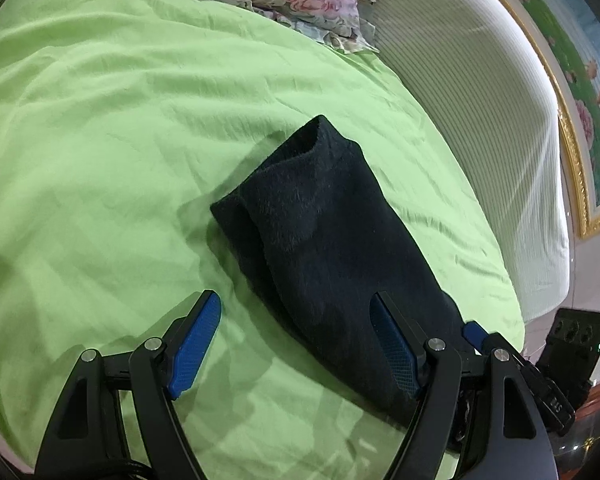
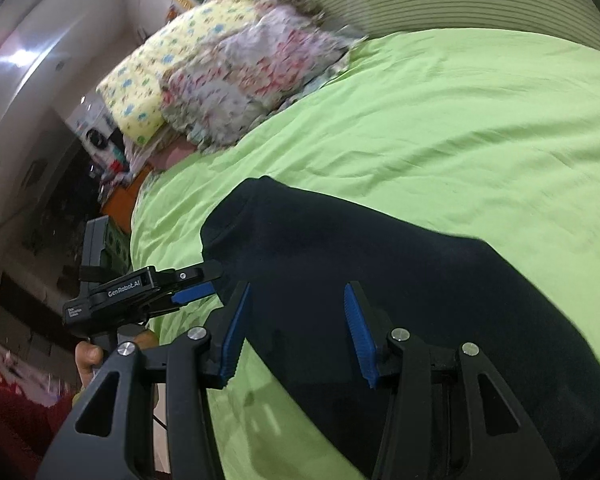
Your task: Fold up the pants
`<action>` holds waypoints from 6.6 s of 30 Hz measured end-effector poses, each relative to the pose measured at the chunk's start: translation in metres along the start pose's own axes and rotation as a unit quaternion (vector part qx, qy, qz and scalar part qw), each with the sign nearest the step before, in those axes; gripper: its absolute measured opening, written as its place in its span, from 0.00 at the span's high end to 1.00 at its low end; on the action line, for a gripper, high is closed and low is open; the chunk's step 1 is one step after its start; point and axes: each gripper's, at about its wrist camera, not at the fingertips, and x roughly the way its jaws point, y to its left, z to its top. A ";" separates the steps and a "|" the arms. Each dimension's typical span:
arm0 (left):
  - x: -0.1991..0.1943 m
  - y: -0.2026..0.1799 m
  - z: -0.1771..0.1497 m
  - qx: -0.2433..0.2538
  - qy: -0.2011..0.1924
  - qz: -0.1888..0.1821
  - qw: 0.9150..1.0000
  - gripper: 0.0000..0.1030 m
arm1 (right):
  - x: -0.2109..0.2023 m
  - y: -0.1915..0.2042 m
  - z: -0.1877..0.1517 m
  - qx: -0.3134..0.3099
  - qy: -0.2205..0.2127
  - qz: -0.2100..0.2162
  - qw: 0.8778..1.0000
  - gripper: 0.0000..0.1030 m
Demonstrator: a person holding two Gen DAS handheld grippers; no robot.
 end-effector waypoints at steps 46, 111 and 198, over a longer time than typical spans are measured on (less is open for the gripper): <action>-0.026 -0.042 0.001 0.020 -0.075 -0.016 0.997 0.75 | 0.050 0.028 0.100 -0.113 0.043 0.073 0.990 0.84; 0.069 -0.312 -0.234 0.390 0.150 -0.160 0.894 0.39 | -0.236 -0.135 -0.128 0.207 -0.226 -0.124 0.944 0.82; 0.140 -0.212 -0.109 0.257 0.117 -0.024 0.959 0.18 | -0.206 -0.114 -0.172 0.246 -0.179 -0.197 0.932 0.51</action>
